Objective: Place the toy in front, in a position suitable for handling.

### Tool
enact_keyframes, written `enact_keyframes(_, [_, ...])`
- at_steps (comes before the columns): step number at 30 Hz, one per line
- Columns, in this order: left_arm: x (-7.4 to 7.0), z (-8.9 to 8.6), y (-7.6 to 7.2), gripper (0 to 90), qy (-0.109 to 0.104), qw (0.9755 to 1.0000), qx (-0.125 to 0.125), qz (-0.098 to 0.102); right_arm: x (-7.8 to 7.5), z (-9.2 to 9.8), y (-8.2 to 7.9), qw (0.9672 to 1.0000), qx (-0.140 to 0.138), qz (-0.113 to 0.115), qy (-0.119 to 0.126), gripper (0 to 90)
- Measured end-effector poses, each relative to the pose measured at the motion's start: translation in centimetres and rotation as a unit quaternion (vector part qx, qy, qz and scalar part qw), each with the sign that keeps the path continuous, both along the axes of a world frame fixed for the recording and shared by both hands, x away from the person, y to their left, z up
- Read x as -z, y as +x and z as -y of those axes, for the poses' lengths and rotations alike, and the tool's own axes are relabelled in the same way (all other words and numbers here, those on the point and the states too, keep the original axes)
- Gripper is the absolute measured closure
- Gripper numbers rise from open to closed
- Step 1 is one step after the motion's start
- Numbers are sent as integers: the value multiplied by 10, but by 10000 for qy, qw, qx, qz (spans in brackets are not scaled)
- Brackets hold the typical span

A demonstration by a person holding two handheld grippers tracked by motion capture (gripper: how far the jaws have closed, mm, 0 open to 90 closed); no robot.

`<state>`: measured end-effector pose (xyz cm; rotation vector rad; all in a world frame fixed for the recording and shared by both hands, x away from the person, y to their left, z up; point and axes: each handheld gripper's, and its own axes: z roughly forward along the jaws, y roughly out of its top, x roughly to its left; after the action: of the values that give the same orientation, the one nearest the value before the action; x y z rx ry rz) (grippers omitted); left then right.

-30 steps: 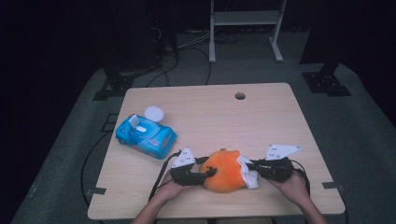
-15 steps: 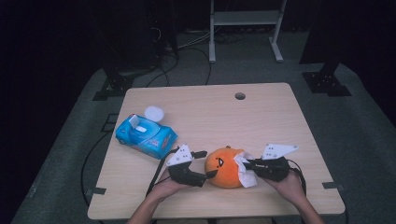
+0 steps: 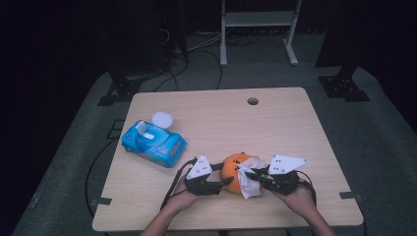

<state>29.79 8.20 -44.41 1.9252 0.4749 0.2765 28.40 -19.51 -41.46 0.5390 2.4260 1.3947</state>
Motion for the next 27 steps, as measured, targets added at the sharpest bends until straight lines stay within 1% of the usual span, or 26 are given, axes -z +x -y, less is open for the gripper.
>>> enact_keyframes(1, [0,0,0,446,-34,10000,-13,-16,0,5,4,10000,53,-77,35,837])
enact_keyframes(2, [-1,1,0,447,-48,10000,-4,-16,0,13,7,9996,268,-75,-41,838])
enact_keyframes(3, [-1,1,0,447,-48,10000,-4,-16,0,13,7,9996,268,-75,-41,838])
enact_keyframes(4, [-1,3,0,447,-58,10000,-4,3,0,18,10,9991,387,-110,-92,838])
enact_keyframes(5, [-1,4,-1,449,-47,10000,-4,31,-1,24,11,9986,509,-161,-61,840])
enact_keyframes(6, [-1,4,-1,450,-51,10000,-17,23,-2,24,10,9986,506,-172,0,839])
enact_keyframes(7, [-1,4,-1,450,-51,10000,-17,23,-2,24,10,9986,506,-172,0,839])
enact_keyframes(8, [-1,4,0,450,-68,10000,-25,2,-3,23,8,9988,468,-153,87,839])
enact_keyframes(9, [0,4,0,450,-122,9999,-45,-22,-6,15,3,9995,253,-77,185,839])
enact_keyframes(10, [0,4,0,450,-155,9998,-58,-54,-6,15,3,9995,253,-77,185,839])
enact_keyframes(11, [0,5,0,451,-162,9998,-86,-25,-8,3,-3,9999,98,53,56,839])
enact_keyframes(12, [0,6,0,452,-130,9999,-99,-8,-9,-3,-4,9999,61,111,-65,839])
enact_keyframes(13, [0,6,0,453,-130,9999,-99,-8,-9,-3,-4,9999,61,111,-65,839])
enact_keyframes(14, [0,5,0,453,-95,9999,-101,-12,-8,-8,-5,9998,31,142,-149,839])
enact_keyframes(15, [0,4,1,451,-92,9999,-104,-54,-7,-8,-5,9996,-33,138,-234,839])
enact_keyframes(16, [1,3,1,451,-96,9998,-118,-118,-7,-8,-5,9996,-33,138,-234,839])
enact_keyframes(17, [1,0,3,445,-115,9997,-153,-176,-6,-1,-2,9992,35,134,-371,840])
enact_keyframes(18, [1,0,3,445,-115,9997,-153,-176,-6,2,-1,9988,90,163,-445,839])
enact_keyframes(19, [2,0,3,443,-150,9996,-145,-200,-5,7,0,9986,201,150,-469,839])
enact_keyframes(20, [2,1,3,442,-147,9996,-128,-183,-6,11,1,9986,258,145,-450,840])
enact_keyframes(21, [1,1,3,442,-136,9997,-100,-168,-8,15,1,9983,374,169,-421,839])
enact_keyframes(23, [1,2,2,442,-99,9999,-45,-123,-12,19,3,9981,493,239,-280,839])
enact_keyframes(24, [1,2,2,440,-99,9999,-45,-123,-12,20,4,9980,536,231,-246,839])
enact_keyframes(26, [1,2,1,422,-123,9998,-60,-147,-12,22,6,9978,578,205,-250,838])
enact_keyframes(27, [1,1,2,388,-192,9996,-97,-157,-5,23,11,9978,587,55,-309,838])
